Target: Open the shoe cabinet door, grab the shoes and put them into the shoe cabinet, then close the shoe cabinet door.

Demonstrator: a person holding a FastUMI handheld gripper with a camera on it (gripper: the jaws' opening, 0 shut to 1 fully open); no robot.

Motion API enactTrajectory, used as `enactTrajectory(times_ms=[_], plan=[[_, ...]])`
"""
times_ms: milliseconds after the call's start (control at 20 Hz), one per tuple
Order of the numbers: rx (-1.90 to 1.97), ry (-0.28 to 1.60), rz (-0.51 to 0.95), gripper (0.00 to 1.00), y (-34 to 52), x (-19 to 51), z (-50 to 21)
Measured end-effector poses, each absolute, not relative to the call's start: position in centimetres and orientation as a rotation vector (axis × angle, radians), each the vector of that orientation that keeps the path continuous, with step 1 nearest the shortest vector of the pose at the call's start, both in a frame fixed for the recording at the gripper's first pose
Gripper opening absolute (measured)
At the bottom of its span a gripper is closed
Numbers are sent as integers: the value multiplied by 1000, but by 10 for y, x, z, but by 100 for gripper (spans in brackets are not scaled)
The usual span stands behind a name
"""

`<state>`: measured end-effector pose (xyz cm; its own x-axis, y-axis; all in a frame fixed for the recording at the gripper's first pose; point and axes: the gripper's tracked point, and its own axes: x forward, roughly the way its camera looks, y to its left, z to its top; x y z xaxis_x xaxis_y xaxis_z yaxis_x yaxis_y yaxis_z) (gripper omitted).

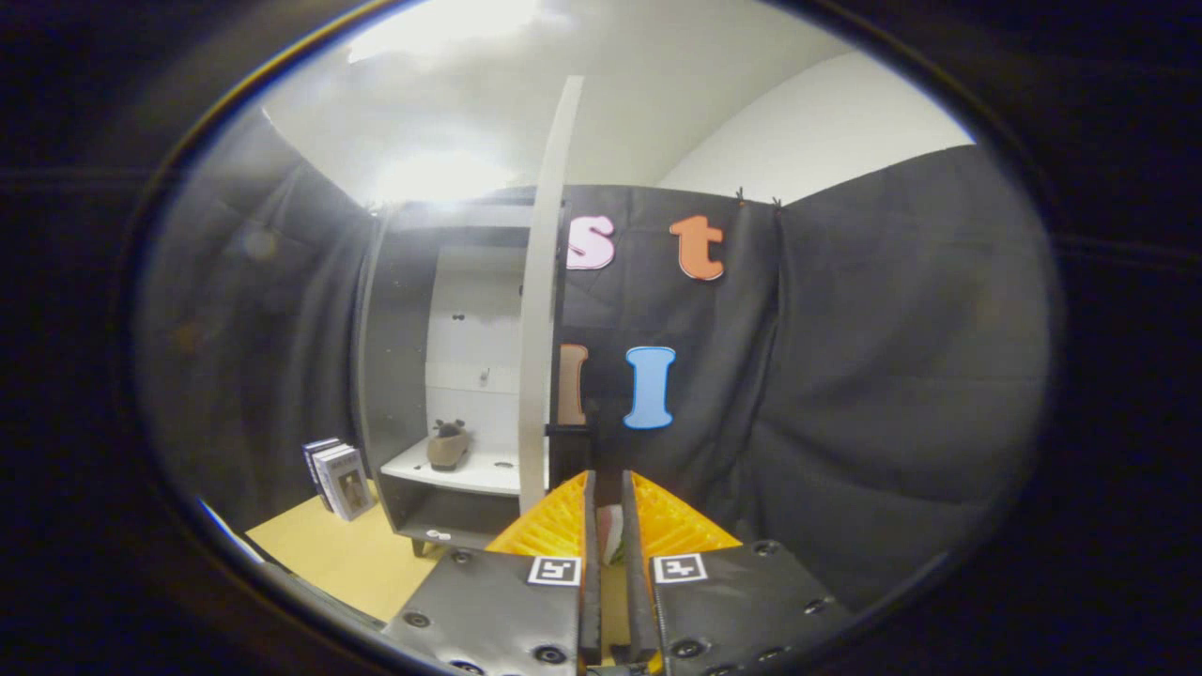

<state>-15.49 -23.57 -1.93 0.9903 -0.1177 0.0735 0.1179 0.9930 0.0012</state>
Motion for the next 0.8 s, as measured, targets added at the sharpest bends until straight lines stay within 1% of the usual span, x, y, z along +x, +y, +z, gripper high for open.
enactTrajectory(times_ms=[50, 100, 300, 550, 800], plan=[[2, -64, -109, 14, -222, -158, -25], [20, -76, -73, 18, -204, -157, -25], [65, -55, -41, 37, -151, -145, -44], [97, 105, -8, 37, -76, -113, -118], [127, 231, 1, 37, -23, -81, -203]])
